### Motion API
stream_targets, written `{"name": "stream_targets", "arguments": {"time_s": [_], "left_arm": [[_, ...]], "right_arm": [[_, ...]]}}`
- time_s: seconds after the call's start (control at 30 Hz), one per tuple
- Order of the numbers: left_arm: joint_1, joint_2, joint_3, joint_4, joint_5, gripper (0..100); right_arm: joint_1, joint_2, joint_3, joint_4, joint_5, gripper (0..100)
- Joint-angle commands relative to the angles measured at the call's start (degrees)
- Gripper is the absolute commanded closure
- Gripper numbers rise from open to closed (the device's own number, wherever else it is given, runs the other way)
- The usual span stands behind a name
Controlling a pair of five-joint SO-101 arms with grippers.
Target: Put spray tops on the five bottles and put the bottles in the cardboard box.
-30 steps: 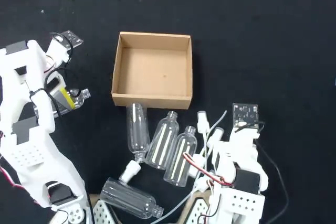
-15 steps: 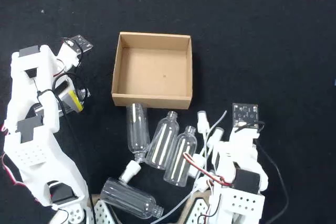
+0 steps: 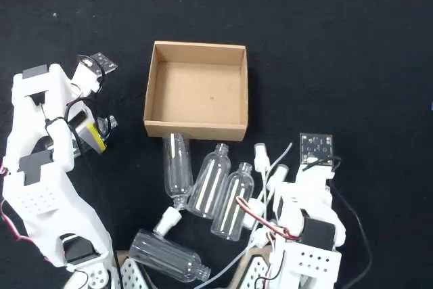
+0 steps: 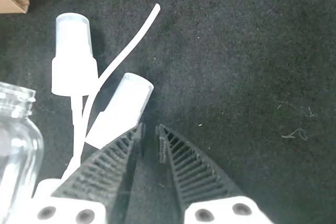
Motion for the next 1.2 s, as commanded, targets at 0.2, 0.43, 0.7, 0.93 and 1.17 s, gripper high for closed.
{"name": "stream_targets", "arguments": {"time_s": [0.2,0.43,0.7,0.93,1.17], "left_arm": [[-0.13,-1.23,-0.22,0.09,0.44,92],[-2.77,-4.22,-2.33,9.49,7.30,93],[-9.63,-19.08,7.43,9.32,15.21,93],[-9.45,-28.57,16.22,6.33,31.82,93],[-7.25,-43.43,29.32,-2.99,40.09,93]], "right_arm": [[-0.53,-5.41,-0.22,0.35,0.00,98.7],[-0.53,-5.41,-0.22,0.35,0.00,98.7],[-0.53,-5.41,-0.48,-1.14,0.44,98.6],[-0.35,-5.32,-0.75,-17.05,18.02,98.5],[1.41,-4.88,-5.85,-16.26,32.18,98.6]]}}
